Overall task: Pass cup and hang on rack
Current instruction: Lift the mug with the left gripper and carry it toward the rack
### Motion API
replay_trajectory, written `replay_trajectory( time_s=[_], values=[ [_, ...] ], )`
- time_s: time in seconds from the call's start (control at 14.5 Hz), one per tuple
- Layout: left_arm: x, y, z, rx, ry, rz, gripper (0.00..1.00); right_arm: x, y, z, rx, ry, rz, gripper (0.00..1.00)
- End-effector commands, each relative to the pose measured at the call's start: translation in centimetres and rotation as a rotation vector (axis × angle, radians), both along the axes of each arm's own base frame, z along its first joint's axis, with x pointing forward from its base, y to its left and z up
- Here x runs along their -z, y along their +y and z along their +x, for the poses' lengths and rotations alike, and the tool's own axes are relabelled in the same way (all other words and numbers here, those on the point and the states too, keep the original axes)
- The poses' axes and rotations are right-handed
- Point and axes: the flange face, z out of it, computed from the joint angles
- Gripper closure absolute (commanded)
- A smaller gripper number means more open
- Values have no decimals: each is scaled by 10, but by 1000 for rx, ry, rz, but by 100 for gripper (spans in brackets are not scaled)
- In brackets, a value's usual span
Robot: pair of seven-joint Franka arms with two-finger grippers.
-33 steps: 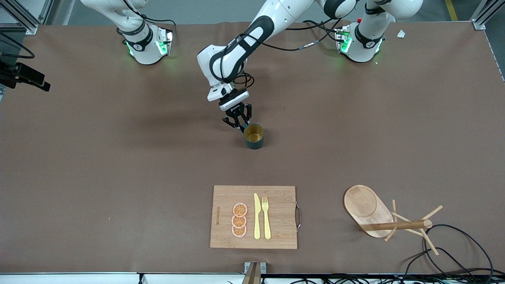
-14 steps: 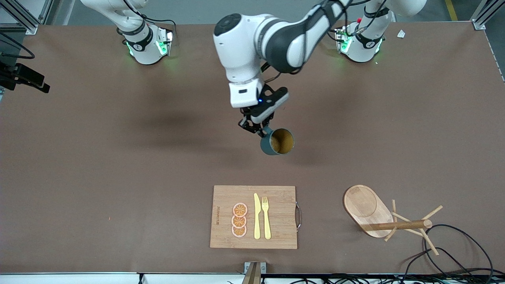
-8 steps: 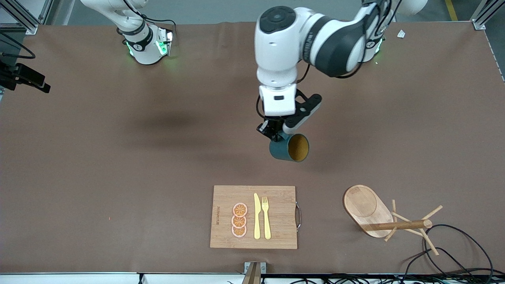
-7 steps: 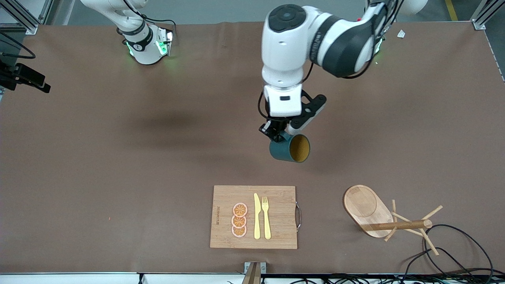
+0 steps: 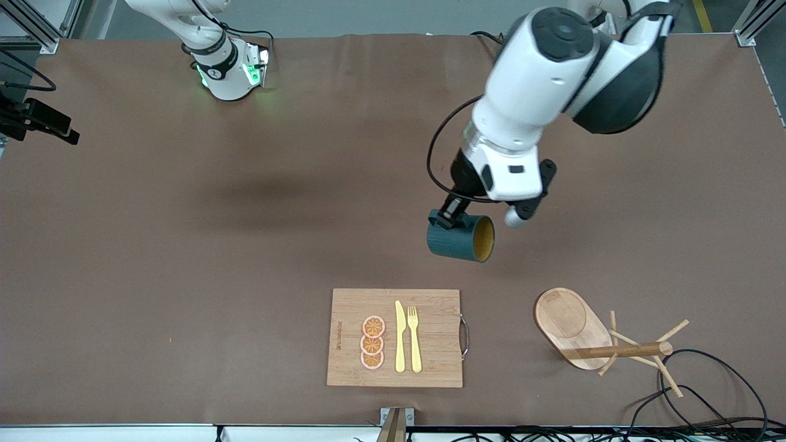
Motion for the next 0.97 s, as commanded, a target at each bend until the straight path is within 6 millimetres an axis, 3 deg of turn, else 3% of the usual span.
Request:
replay_trajectory(
  time_s=[0.0, 0.28, 0.55, 0.76, 0.9],
  values=[
    [-20, 26, 13, -39, 22, -132, 100, -5, 2, -8, 8, -16, 13, 0],
    [-38, 66, 32, -128, 80, -315, 100, -5, 4, -8, 3, -15, 11, 0],
    [-43, 130, 62, -198, 121, -501, 100, -5, 4, -8, 3, -14, 11, 0],
    [-35, 181, 83, -228, 125, -604, 99, -5, 5, -8, 0, -14, 11, 0],
    [-21, 204, 97, -254, 143, -663, 98, -6, 9, -8, -6, -15, 11, 0]
  ],
)
